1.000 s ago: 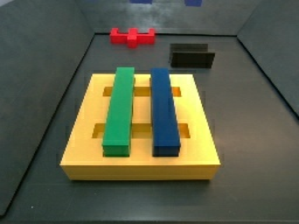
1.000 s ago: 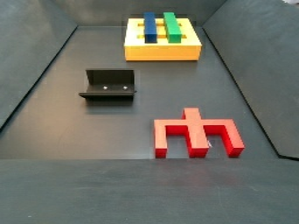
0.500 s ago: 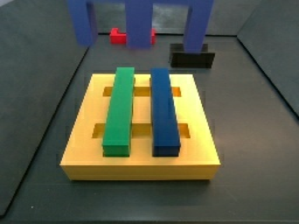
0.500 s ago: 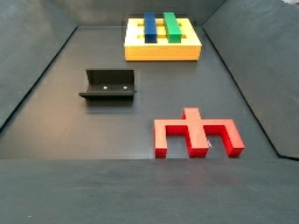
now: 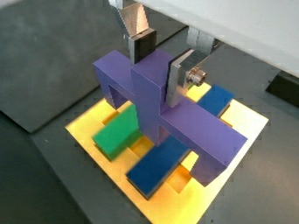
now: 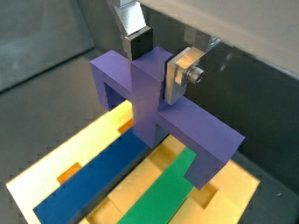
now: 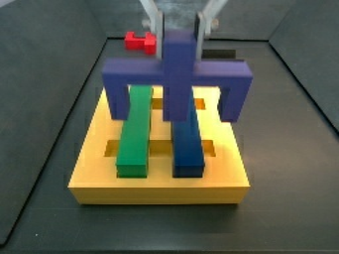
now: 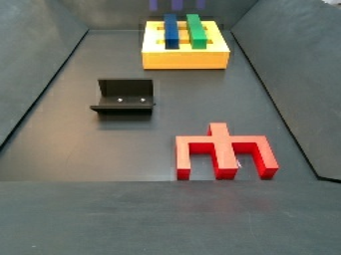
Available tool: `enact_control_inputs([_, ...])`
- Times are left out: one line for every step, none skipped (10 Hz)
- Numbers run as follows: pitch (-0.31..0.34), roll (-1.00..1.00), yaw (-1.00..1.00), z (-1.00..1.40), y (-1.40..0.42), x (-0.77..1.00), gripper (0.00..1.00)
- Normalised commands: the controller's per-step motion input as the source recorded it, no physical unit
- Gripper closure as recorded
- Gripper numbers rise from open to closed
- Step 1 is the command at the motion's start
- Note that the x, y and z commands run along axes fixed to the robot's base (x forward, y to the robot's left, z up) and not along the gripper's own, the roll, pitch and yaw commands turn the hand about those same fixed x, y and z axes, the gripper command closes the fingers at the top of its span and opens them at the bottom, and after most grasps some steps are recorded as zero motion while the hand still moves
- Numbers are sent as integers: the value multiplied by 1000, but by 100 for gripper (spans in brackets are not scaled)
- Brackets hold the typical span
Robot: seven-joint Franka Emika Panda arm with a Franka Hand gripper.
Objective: Pick up the purple object. Move up. Move to above the board. Insert the purple object.
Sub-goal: Insert the purple object.
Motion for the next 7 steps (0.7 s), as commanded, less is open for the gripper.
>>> enact_control_inputs([26, 297, 0, -194, -140, -129, 100])
enact_control_inputs([-119, 167, 6, -137, -211, -77, 100])
enact_control_inputs([-210, 79, 40, 0, -209, -109, 100])
enact_control_inputs([-314, 0, 49, -114, -103, -160, 100])
enact_control_inputs([-293, -83, 60, -214, -14, -109, 100])
enact_control_inputs([-243, -137, 80, -283, 0, 0, 100])
enact_control_inputs([-229, -124, 34, -320, 0, -66, 100])
